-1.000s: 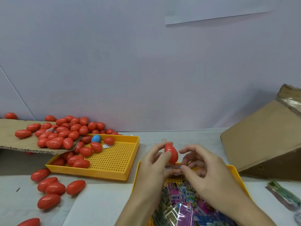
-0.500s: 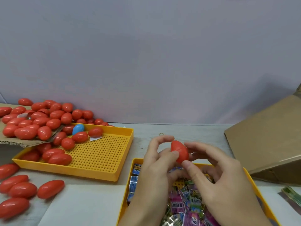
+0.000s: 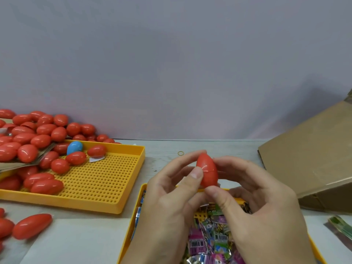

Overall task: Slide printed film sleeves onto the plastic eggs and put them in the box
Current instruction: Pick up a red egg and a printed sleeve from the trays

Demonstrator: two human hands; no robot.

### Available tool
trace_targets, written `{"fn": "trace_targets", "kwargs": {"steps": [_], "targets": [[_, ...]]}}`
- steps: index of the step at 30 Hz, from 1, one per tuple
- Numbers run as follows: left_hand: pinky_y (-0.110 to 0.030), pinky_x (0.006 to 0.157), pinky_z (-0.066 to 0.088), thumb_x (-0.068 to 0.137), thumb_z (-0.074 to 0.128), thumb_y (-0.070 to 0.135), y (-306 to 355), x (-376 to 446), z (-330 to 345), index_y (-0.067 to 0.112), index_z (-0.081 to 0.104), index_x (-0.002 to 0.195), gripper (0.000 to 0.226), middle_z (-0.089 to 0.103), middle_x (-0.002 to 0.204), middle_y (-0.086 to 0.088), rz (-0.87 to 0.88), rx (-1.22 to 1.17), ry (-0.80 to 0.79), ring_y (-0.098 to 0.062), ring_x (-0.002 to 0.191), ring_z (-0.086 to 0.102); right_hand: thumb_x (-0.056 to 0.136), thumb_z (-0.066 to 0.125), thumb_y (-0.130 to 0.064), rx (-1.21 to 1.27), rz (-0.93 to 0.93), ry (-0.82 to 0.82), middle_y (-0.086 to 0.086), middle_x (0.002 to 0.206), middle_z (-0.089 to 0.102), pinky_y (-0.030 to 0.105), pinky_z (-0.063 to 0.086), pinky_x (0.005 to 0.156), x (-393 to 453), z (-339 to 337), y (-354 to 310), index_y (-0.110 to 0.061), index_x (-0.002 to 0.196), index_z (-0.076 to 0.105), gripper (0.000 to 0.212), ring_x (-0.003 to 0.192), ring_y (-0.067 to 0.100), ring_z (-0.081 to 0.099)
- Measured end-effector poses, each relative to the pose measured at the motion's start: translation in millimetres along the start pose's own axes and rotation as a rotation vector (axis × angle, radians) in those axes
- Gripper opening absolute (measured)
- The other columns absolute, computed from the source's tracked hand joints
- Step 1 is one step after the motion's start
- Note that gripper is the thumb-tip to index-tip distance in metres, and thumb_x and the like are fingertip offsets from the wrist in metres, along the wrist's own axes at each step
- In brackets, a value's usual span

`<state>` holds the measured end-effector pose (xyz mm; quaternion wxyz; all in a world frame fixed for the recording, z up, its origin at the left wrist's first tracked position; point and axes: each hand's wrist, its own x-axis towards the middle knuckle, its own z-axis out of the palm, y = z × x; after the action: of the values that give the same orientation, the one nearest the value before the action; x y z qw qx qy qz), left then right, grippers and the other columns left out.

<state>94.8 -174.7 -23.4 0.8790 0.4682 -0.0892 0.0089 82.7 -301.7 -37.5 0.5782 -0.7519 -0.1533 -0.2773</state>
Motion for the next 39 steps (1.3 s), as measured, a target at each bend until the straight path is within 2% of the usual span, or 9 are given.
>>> {"fn": "trace_targets", "kwargs": {"steps": [2,5,11,15,19,22,28,33,39], "targets": [[-0.029,0.067,0.057,0.072,0.069,0.011,2,-1,1,0.01,0.077,0.102,0.031,0.067,0.085,-0.016,0.03,0.019,-0.017,-0.026,0.076,0.071,0.073,0.074,-0.02,0.015,0.01,-0.005,-0.016,0.1,0.074,0.027,0.058,0.063,1,0,-2,-0.042,0.107,0.067,0.042,0.096,0.011,0.071],[-0.031,0.071,0.058,0.067,0.079,0.012,3,-2,0,0.013,0.076,0.106,0.039,0.07,0.092,-0.019,0.063,0.06,-0.042,-0.032,0.084,0.073,0.077,0.071,-0.016,0.071,0.019,-0.006,-0.014,0.103,0.074,0.033,0.06,0.067,1,-1,-3,-0.041,0.11,0.067,0.041,0.096,0.015,0.072],[-0.029,0.072,0.058,0.06,0.078,0.016,4,-4,0,0.015,0.077,0.107,0.047,0.072,0.093,-0.016,0.071,0.067,-0.065,-0.027,0.084,0.074,0.079,0.069,-0.013,0.103,0.037,-0.006,-0.013,0.102,0.075,0.04,0.061,0.073,1,-3,-2,-0.039,0.113,0.067,0.043,0.098,0.017,0.072],[-0.028,0.074,0.059,0.064,0.079,0.01,5,-3,0,0.016,0.077,0.109,0.045,0.073,0.1,-0.019,0.06,0.084,-0.067,-0.03,0.089,0.074,0.075,0.074,-0.017,0.08,0.016,0.028,-0.01,0.101,0.075,0.035,0.06,0.064,1,-3,-3,-0.038,0.109,0.069,0.04,0.094,0.018,0.072],[-0.029,0.074,0.059,0.062,0.078,0.016,6,-4,3,0.015,0.076,0.108,0.046,0.074,0.099,-0.022,0.016,0.064,-0.098,-0.034,0.088,0.075,0.068,0.08,-0.028,-0.032,-0.016,0.075,-0.006,0.096,0.072,0.025,0.05,0.054,3,-2,-6,-0.04,0.104,0.071,0.039,0.079,0.02,0.066],[-0.035,0.074,0.06,0.067,0.08,0.006,6,-4,4,0.01,0.074,0.106,0.039,0.073,0.098,-0.027,-0.032,0.024,-0.123,-0.038,0.086,0.074,0.065,0.081,-0.026,-0.074,-0.026,0.081,-0.008,0.096,0.071,0.026,0.052,0.055,3,-1,-9,-0.044,0.102,0.069,0.043,0.084,0.019,0.065],[-0.039,0.073,0.06,0.071,0.069,0.009,8,-5,6,0.003,0.069,0.1,0.03,0.07,0.097,-0.035,-0.106,-0.084,-0.146,-0.041,0.083,0.073,0.065,0.08,-0.026,-0.115,-0.039,0.036,-0.015,0.098,0.07,0.03,0.056,0.058,3,-1,-13,-0.044,0.105,0.068,0.045,0.091,0.014,0.067],[-0.032,0.063,0.058,0.071,0.068,0.011,4,-4,5,-0.003,0.074,0.096,0.029,0.072,0.091,-0.023,-0.142,-0.062,-0.088,-0.032,0.073,0.072,0.061,0.08,-0.046,-0.139,-0.042,0.064,-0.01,0.096,0.067,0.027,0.047,0.05,4,-1,-13,-0.044,0.101,0.068,0.041,0.072,0.017,0.061],[-0.032,0.059,0.058,0.068,0.06,0.01,8,-4,3,-0.008,0.073,0.096,0.036,0.068,0.094,-0.036,-0.196,-0.178,-0.135,-0.033,0.066,0.068,0.064,0.077,-0.047,-0.145,-0.089,0.044,-0.009,0.105,0.067,0.027,0.043,0.053,5,-2,-14,-0.039,0.103,0.07,0.041,0.07,0.019,0.056]]}}
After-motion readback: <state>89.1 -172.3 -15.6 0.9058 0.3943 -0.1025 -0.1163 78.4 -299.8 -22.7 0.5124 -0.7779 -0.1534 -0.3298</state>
